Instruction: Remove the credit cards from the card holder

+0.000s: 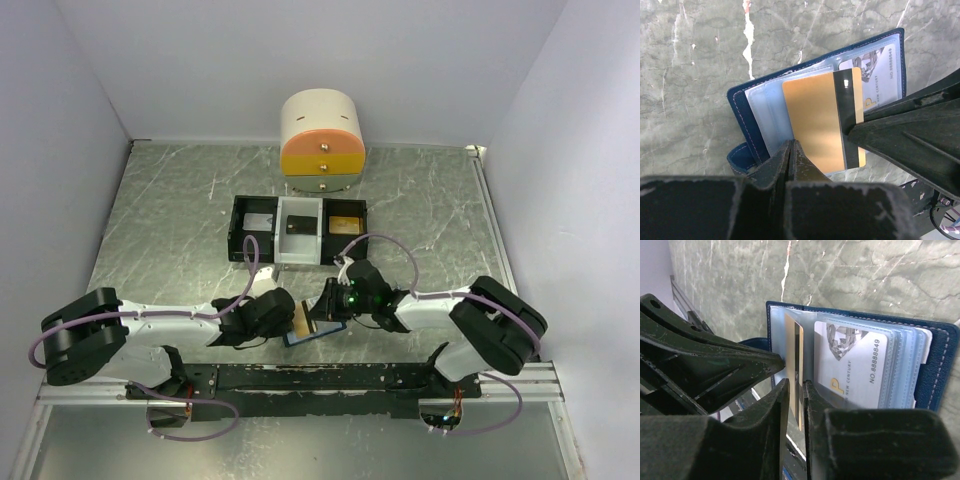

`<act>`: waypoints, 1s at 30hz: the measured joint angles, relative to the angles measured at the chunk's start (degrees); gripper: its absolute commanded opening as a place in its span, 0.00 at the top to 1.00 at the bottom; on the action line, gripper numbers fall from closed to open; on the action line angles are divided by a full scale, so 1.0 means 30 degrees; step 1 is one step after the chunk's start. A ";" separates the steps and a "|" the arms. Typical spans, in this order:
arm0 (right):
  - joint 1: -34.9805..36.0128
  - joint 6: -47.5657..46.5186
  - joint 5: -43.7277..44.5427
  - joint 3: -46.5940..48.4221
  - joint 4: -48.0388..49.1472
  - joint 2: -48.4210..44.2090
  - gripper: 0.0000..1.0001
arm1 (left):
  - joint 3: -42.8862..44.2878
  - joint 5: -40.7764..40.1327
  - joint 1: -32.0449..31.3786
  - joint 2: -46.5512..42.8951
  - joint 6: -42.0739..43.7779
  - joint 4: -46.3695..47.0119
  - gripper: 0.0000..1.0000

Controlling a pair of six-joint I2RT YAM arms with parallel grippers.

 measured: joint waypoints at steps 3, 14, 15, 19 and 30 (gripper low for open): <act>0.0000 -0.0007 -0.0481 0.0000 0.0393 0.0474 0.77 | 0.0000 -0.0007 -0.0007 0.0000 -0.0007 0.0000 0.93; 0.0000 -0.0087 -0.1290 0.0357 0.1071 0.1523 0.86 | 0.0000 -0.0015 -0.0015 0.0000 -0.0007 0.0000 0.93; 0.0000 -0.0095 -0.1268 0.0357 0.1071 0.1523 0.86 | 0.0007 -0.0015 -0.0015 0.0000 -0.0007 -0.0007 0.93; 0.0000 -0.0102 -0.1035 0.0357 0.0852 0.1341 0.96 | 0.0015 -0.0022 -0.0015 0.0000 -0.0007 -0.0015 0.93; -0.0197 -0.0124 -0.0699 0.0350 -0.0066 0.0423 0.98 | 0.0044 -0.0022 -0.0015 0.0044 -0.0007 -0.0022 0.93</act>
